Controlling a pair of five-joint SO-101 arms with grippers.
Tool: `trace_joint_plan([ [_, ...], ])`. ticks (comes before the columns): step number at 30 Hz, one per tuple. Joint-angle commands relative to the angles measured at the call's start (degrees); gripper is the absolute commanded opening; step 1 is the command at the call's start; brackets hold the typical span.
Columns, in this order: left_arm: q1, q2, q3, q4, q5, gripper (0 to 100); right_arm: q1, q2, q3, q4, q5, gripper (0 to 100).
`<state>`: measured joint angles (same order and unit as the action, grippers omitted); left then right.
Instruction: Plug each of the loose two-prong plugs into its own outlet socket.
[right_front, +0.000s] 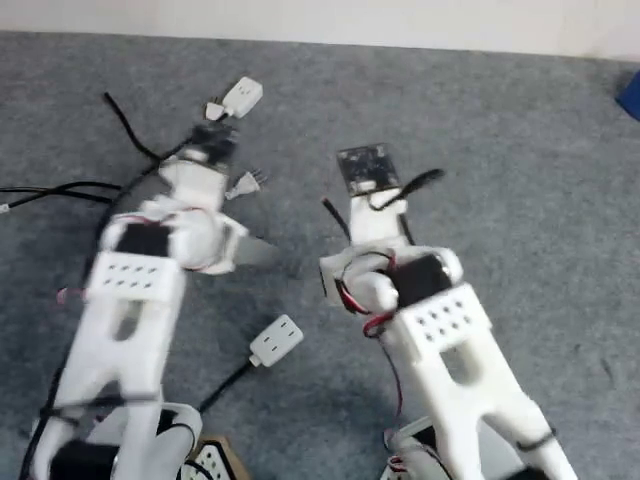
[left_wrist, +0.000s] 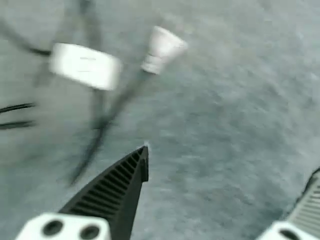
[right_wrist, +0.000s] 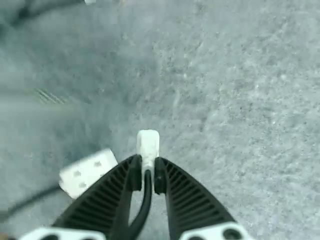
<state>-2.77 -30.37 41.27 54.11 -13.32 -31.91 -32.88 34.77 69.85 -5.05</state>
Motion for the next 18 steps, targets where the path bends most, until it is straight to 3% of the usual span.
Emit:
trace_joint_plan([
  [1, -6.37, -8.04, 3.82, -1.23, 1.67, 45, -4.62, 9.10, -8.75, 5.32, 5.89, 0.6],
  [10, -9.01, -9.98, 11.30, -5.45, 1.49, 46, -7.96, 23.78, -38.55, 23.52, 9.32, 0.6],
  [18, -12.18, -6.81, 11.30, -7.21, 1.49, 46, -13.93, 27.91, -40.75, 24.84, 6.33, 0.6],
])
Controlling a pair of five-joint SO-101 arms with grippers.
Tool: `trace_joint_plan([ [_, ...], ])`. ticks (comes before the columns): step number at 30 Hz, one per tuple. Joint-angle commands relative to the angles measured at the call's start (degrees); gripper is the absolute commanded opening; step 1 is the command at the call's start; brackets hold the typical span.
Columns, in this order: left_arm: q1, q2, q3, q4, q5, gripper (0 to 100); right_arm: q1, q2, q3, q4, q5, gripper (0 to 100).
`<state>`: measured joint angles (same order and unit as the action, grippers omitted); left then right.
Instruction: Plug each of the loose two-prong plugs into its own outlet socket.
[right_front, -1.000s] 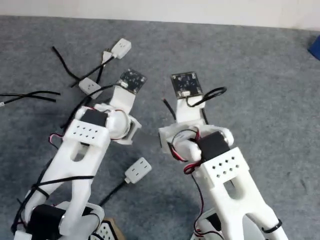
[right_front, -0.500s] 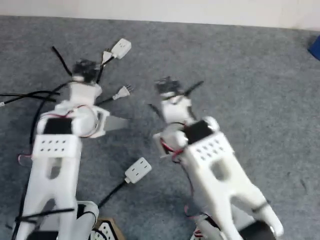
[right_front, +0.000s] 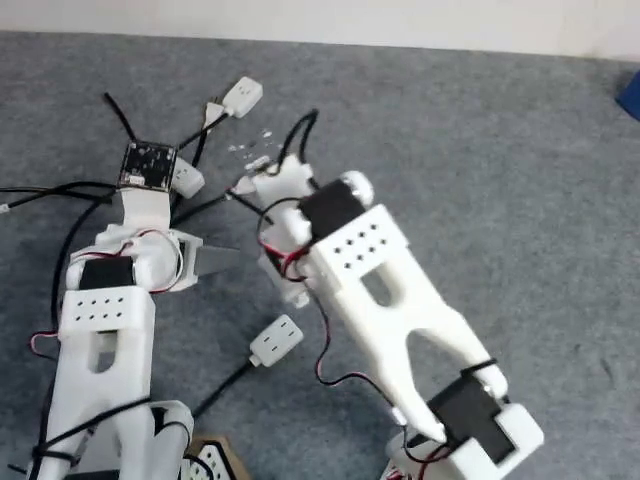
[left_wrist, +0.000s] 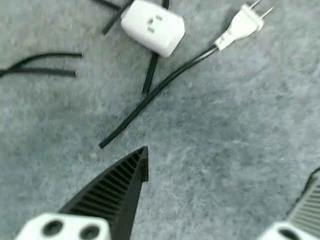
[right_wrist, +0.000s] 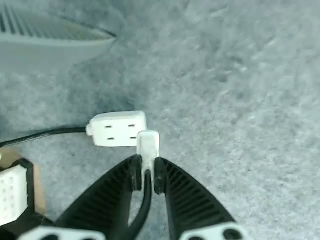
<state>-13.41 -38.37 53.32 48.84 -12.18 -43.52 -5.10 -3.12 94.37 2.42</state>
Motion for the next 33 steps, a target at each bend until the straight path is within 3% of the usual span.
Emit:
trace_joint_plan([
  [1, -1.71, 1.89, -0.66, -2.81, 0.35, 46, -2.86, 0.66, -2.86, 0.31, -1.14, 0.6],
  [16, -2.51, 5.49, -1.54, -4.04, -0.09, 46, -5.05, 4.62, 8.57, -10.42, -2.81, 0.6],
  [33, -2.42, 5.49, -1.63, -4.04, -0.88, 46, -3.38, 4.97, 10.95, -11.74, -2.73, 0.6],
])
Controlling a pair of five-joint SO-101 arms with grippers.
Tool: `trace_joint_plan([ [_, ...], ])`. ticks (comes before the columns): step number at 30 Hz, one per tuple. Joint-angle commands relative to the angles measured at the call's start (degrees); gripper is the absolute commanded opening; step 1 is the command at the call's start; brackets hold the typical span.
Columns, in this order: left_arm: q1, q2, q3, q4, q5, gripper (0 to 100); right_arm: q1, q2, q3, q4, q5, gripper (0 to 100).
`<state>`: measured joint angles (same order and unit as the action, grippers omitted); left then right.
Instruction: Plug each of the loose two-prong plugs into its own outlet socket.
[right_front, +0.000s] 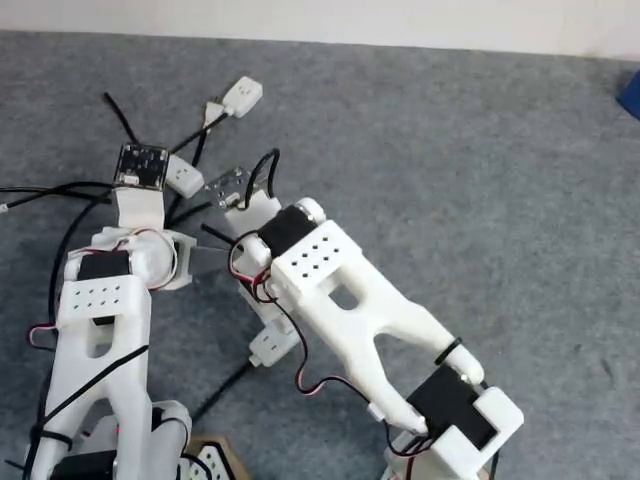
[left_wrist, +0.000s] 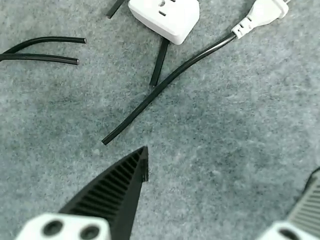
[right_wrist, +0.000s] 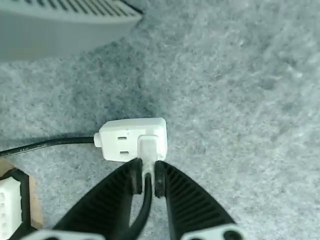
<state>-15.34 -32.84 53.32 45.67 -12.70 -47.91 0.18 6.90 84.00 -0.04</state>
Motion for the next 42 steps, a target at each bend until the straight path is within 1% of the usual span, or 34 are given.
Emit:
trace_joint_plan([
  [1, -0.48, -0.04, -1.63, -0.88, -0.35, 46, 1.45, -0.31, 2.15, -1.54, -0.18, 0.6],
  [8, -0.48, -0.04, -1.63, -0.88, -0.35, 46, 3.21, -0.57, 11.38, -8.13, 0.00, 0.6],
  [17, -0.48, -0.04, -1.71, -0.88, -0.35, 46, 3.38, -0.48, 19.56, -16.48, -0.44, 0.6],
  [20, -0.48, -0.04, -1.71, -0.88, -0.35, 46, 3.38, -0.66, 22.46, -18.86, -2.73, 0.6],
  [23, -0.48, -0.04, -1.71, -0.88, -0.35, 46, 3.38, -0.66, 25.01, -20.97, -3.16, 0.6],
  [30, -0.48, -0.04, -1.71, -0.97, -0.44, 46, 3.38, -0.75, 30.29, -24.04, -3.16, 0.6],
  [42, -0.48, -0.04, -1.71, -1.05, -0.44, 46, 2.95, -2.15, 36.00, -23.69, -1.58, 0.6],
])
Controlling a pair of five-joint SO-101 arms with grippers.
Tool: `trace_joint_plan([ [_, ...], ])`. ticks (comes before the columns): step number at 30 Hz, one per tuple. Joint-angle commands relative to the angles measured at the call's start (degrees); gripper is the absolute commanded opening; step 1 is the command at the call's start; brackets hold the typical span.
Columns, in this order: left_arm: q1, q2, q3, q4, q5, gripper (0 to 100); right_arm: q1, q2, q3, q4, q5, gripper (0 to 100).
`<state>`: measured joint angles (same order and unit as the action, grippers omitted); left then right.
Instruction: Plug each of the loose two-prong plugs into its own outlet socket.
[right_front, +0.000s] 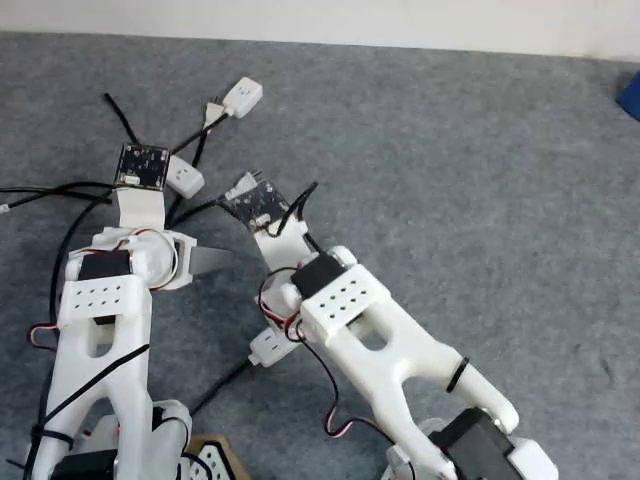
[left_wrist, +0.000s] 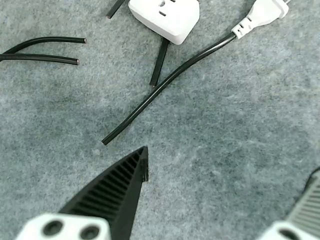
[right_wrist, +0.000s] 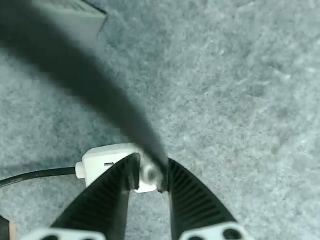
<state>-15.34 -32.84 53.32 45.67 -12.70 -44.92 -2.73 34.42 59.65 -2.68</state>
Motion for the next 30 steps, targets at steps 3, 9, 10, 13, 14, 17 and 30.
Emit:
trace_joint_plan([
  [3, -0.48, -0.04, -1.71, -1.05, -0.53, 46, -0.57, -4.79, 11.47, 0.66, 1.05, 0.6],
  [9, 0.40, -0.04, -1.71, -1.05, -0.53, 46, -1.45, -12.70, 17.10, -1.54, 3.34, 0.6],
  [10, 0.40, -0.04, -1.71, -1.05, -0.53, 46, -1.45, -12.62, 17.36, -1.71, 3.52, 0.6],
  [13, 0.40, -0.04, -1.71, -1.05, -0.53, 46, -1.45, -11.82, 17.54, -1.89, 3.52, 0.6],
  [14, 0.40, -0.04, -1.71, -1.05, -0.53, 46, -1.45, -11.56, 17.63, -2.07, 3.52, 0.6],
  [17, 0.40, -0.04, -1.71, -0.97, -0.53, 46, -1.63, -10.77, 18.68, -4.35, 3.52, 0.6],
  [30, 0.40, -0.48, -1.98, -0.79, -0.53, 46, -5.41, -10.33, 24.57, -10.24, 3.34, 0.6],
])
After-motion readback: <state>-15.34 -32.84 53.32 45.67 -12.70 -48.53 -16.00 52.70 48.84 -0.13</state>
